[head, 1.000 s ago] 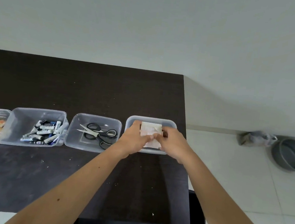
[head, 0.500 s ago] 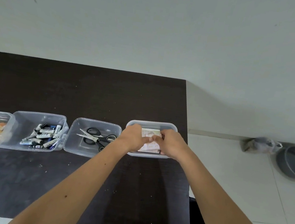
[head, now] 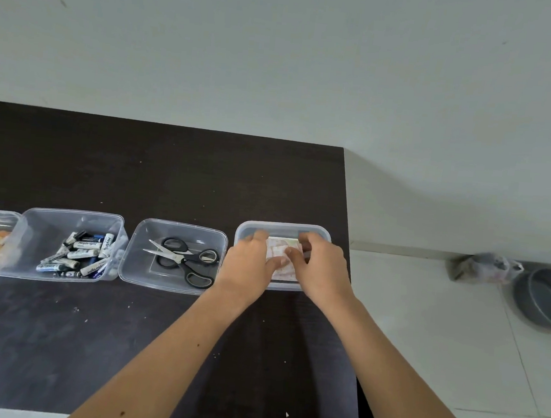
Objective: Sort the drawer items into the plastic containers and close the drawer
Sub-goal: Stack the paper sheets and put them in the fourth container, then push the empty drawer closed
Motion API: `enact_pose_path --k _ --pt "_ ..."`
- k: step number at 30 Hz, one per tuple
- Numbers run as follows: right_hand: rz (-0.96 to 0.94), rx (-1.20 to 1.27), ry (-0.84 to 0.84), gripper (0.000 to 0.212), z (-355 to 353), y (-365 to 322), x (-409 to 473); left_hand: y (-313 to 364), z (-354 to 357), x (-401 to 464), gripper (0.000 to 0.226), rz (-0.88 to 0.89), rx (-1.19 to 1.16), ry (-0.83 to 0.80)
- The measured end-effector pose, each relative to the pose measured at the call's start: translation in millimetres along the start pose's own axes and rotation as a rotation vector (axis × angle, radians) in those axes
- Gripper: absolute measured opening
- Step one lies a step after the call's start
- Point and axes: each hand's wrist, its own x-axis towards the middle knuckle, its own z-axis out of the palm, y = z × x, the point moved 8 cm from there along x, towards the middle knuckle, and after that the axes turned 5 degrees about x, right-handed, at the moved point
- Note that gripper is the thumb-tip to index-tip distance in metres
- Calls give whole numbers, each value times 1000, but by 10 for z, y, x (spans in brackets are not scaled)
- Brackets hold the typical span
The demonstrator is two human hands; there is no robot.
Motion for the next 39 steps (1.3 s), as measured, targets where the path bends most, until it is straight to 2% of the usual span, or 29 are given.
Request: enact_pose_path --k 3,7,11,16,19,23,29,35,39 --pt "-91 11 121 28 -163 -75 -95 20 -122 -87 51 67 -14 58" --pt "-158 58 235 28 -371 -165 -338 8 -465 -353 49 131 -139 223" --pt "-237 108 340 22 -563 -275 -742 -24 -663 -799 39 300 -242 377" --pt "-294 131 371 21 -420 -219 -1579 -339 -519 -1554 37 386 -279 439" --pt "-295 128 353 20 -156 -36 -2164 -675 -225 -2089 39 403 -330 410" --pt "-264 121 285 21 290 256 -2920 -1218 270 -2742 42 361 -338 295" --pt "-250 68 102 27 1018 676 -3825 -1917 867 -3546 38 248 -358 188" --pt "-220 2 -37 35 1557 884 -4428 -2328 1371 -4107 38 202 -252 102" --pt "-221 -89 -74 43 1761 996 -4646 -2430 1565 -4381 37 284 -70 71"
